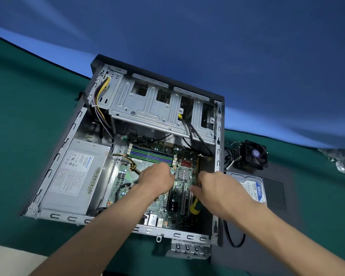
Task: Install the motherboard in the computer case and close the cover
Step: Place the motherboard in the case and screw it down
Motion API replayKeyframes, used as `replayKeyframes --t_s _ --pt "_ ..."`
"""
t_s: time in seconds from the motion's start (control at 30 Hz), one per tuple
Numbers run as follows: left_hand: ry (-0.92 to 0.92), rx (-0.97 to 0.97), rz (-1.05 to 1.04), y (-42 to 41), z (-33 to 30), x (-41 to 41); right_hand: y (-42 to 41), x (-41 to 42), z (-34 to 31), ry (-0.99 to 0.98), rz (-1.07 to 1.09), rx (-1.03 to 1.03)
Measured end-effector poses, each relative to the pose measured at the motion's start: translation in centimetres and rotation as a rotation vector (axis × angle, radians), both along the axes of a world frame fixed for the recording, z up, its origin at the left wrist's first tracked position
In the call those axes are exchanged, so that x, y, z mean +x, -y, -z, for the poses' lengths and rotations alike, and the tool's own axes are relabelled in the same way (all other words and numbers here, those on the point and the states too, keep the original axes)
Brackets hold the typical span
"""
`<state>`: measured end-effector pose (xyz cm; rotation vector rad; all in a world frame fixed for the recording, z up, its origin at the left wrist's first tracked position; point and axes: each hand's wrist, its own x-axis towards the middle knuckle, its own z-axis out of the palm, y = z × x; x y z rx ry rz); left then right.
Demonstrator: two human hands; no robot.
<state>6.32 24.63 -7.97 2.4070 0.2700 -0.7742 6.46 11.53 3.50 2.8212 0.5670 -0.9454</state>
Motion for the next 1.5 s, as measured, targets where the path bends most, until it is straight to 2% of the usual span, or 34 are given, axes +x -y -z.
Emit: replayKeyframes --t_s 0.13,0.17,0.27,0.4,0.53,0.67,0.8,0.9,1.07,1.2,1.3,1.33,1.43,1.5 --pt "0.005 -0.004 0.007 0.0 0.0 0.0 -0.3 0.4 -0.8 -0.225 0.043 -0.042" --pt "0.006 -0.005 0.007 0.0 0.0 0.0 -0.4 0.3 -0.9 -0.231 0.033 -0.043" --pt "0.003 -0.008 0.01 0.0 0.2 0.0 -0.5 -0.5 -0.8 -0.075 -0.05 -0.079" --pt "-0.007 -0.002 0.012 0.1 0.3 0.0 -0.4 -0.2 -1.2 -0.224 0.042 -0.068" --pt "-0.012 -0.002 0.011 0.1 0.5 0.0 -0.4 -0.4 -0.6 -0.08 0.017 -0.074" --pt "-0.007 0.011 0.016 0.1 0.6 0.0 -0.5 -0.2 -1.0 -0.244 0.067 -0.046" --pt "-0.005 0.01 0.016 0.2 0.9 0.0 -0.6 -0.7 -0.9 -0.139 0.016 -0.088" --pt "-0.004 0.018 0.016 0.2 0.8 -0.1 -0.8 -0.3 -1.5 -0.315 0.117 -0.042" --pt "-0.009 0.009 0.026 0.2 0.8 -0.1 -0.5 -1.0 -1.0 -0.106 0.068 -0.116" --pt "-0.008 -0.007 0.025 0.2 0.8 -0.1 -0.1 -0.5 -2.0 -0.285 0.165 -0.053" --pt "-0.001 0.0 0.027 0.1 0.7 -0.1 -0.2 -1.3 -1.5 -0.141 0.096 -0.055" --pt "0.0 0.002 0.029 0.1 0.7 -0.1 -0.4 -1.4 -1.5 -0.14 0.093 -0.048" --pt "-0.004 0.011 0.026 0.2 0.5 -0.1 -1.2 -1.4 -1.6 -0.302 0.131 -0.002" --pt "-0.005 0.013 0.025 0.2 0.5 -0.1 -1.7 -1.5 -1.3 -0.262 0.096 -0.052"
